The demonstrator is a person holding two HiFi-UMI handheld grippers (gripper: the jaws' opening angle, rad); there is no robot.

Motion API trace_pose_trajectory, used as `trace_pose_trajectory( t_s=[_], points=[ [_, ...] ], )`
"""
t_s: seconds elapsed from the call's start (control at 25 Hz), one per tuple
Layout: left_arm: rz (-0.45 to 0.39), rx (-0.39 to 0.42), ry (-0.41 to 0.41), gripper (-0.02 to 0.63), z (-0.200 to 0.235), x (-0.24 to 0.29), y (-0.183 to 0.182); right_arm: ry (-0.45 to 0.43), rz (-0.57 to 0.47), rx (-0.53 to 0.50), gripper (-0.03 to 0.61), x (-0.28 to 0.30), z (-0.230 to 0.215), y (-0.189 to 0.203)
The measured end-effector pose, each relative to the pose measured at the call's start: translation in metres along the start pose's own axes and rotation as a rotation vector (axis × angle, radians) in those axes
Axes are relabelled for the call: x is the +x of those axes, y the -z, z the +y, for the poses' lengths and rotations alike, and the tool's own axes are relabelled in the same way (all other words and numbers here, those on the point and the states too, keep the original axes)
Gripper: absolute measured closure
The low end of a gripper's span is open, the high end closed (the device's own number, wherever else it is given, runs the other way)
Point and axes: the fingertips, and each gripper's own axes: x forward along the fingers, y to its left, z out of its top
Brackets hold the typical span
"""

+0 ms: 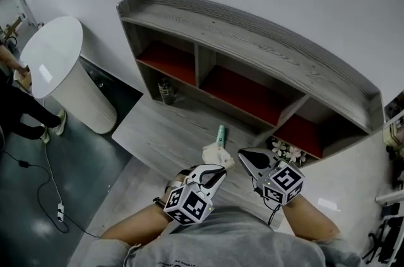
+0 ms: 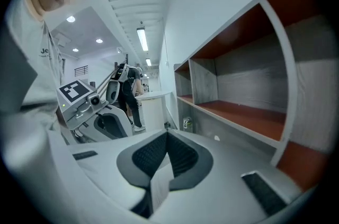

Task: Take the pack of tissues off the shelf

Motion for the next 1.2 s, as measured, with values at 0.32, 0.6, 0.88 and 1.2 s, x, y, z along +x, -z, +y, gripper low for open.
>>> trace_pose_trajectory(
  t_s=[0.32,0.6,0.88,1.2],
  points=[
    [0.017,-0.04,-0.053,0.568,0.072,-0.045,0.045,-0.061,0.024,-0.005,0.558,0.094,0.026,-0.02],
    [0.028,-0.073,-0.099,0.568,0.146,-0.083,0.086,-0.108,0.039,-0.014,0.558,0.182,0.044,-0.043],
    [0.053,-0.106,-0.152,0.568,0.231,-0.124,0.136,-0.152,0.049,-0.019,0.558,0.279,0.058,-0.067],
    [0.078,-0.123,-0.246,0.569,0.331,-0.169,0.187,-0.219,0.042,-0.036,0.558,0.388,0.072,-0.099]
  ],
)
